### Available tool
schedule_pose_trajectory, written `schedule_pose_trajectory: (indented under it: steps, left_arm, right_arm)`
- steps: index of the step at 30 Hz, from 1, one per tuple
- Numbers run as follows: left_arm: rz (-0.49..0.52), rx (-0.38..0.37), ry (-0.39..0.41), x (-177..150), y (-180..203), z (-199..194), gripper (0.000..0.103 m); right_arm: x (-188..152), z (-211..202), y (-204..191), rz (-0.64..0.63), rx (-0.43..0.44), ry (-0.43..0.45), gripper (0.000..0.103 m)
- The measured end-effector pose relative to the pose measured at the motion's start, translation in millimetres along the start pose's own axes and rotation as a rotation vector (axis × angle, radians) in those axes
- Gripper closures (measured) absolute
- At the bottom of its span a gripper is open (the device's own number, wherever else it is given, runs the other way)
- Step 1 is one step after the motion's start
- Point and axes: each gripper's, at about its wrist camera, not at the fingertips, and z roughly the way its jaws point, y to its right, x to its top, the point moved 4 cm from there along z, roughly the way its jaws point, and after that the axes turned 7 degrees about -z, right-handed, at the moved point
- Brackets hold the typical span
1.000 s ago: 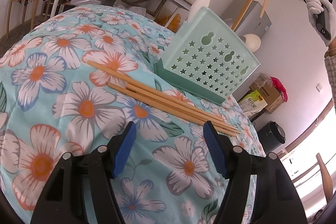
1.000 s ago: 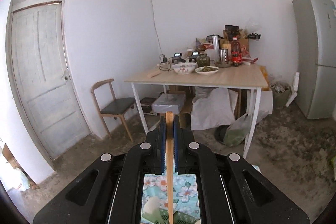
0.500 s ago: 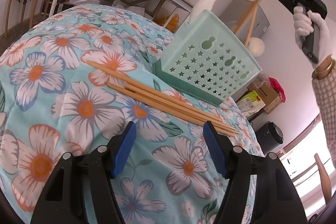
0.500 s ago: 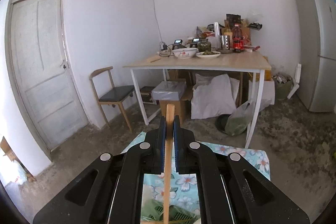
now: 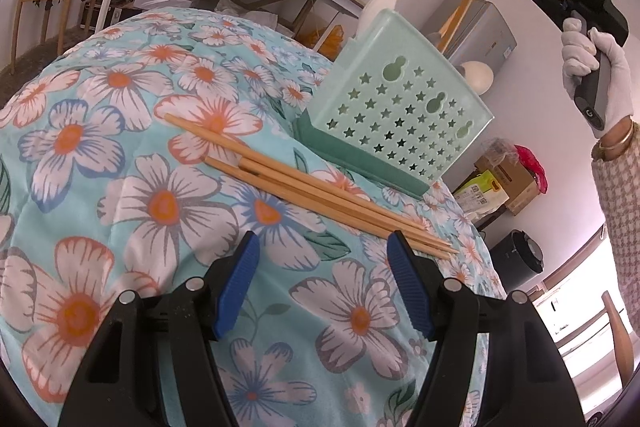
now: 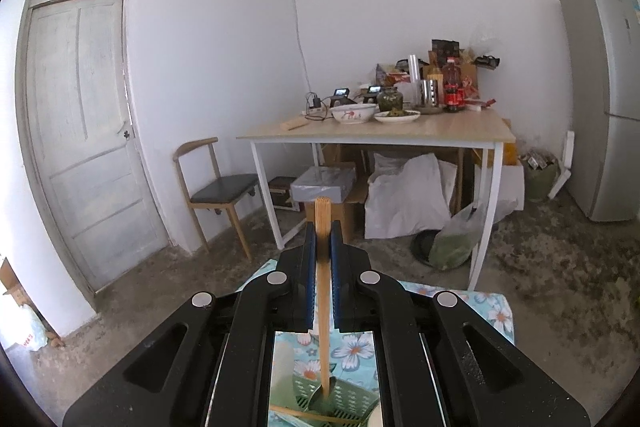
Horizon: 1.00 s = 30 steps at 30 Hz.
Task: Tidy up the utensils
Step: 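Lower the chopstick into the green holder and open the right tool, then grasp several wooden chopsticks on the bedspread with the left tool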
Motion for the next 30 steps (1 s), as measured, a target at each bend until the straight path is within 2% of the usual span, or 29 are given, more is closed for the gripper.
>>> schedule_pose_trajectory:
  steps: [10,14,21,22,25,28,30]
  left_arm:
    - [0.000,0.001,-0.003,-0.1,-0.6,0.9,0.039]
    - [0.000,0.002,-0.003,0.1,-0.6,1.0,0.039]
    - [0.000,0.002,-0.002,0.1,-0.1,0.9,0.039]
    - [-0.001,0.001,-0.001,0.1,0.0,0.9,0.039]
    - [-0.005,-0.001,0.003,-0.2,-0.6,0.8,0.039]
    - [-0.003,0.012,-0.006,-0.7,-0.6,1.8,0.039]
    - [0.003,0.037,-0.024,-0.4,1.3,3.7,0.039]
  right_arm:
    - [-26.1,3.6,1.6,-0.011,0.015,-0.044,0.097]
    - [-37.8,-7.3,3.6,0.010,0.027,-0.052,0.075]
    - [-59.9,-66.8,13.6,0.104,0.005,0.009,0.060]
    - [-65.4,-74.5,14.9,0.118,-0.004,0.014,0.055]
    - [-106.5,-97.0,15.6,0.205,-0.008,0.004,0.045]
    - [-170.5,-94.3,3.6,0.262,-0.009,-0.123,0.044]
    - [-222.2,-87.3,-7.8,0.298,-0.017,-0.243,0.044]
